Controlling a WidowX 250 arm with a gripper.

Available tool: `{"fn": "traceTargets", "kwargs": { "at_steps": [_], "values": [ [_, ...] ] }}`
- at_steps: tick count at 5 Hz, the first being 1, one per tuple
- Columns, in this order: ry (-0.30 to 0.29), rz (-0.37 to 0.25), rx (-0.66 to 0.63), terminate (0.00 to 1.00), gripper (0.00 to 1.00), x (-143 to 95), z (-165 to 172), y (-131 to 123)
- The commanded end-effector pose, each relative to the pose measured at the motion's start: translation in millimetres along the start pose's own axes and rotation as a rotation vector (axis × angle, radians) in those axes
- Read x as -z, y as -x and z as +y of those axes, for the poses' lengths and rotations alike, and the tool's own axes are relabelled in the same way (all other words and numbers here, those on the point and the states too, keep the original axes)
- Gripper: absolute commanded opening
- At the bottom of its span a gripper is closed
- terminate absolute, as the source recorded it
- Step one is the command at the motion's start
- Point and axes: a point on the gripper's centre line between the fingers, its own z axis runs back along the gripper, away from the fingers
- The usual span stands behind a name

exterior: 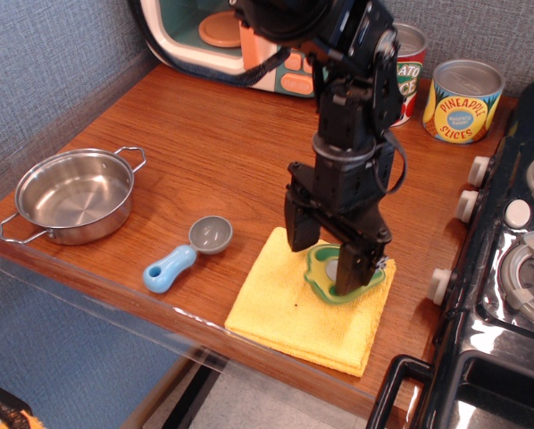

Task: Put green vegetable below microwave

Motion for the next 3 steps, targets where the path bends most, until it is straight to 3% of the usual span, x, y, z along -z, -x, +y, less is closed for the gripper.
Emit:
{"fn": "traceTargets", "kwargs": {
  "at_steps": [1, 2, 3],
  "values": [
    [-0.008, -0.02, -0.031, 0.0, 0.0, 7, -1, 16],
    [0.002, -0.045, -0.013, 0.0, 0.0, -5, -5, 19],
    [0.032, -0.13, -0.004, 0.0, 0.0, -38, -7, 23]
  ]
}}
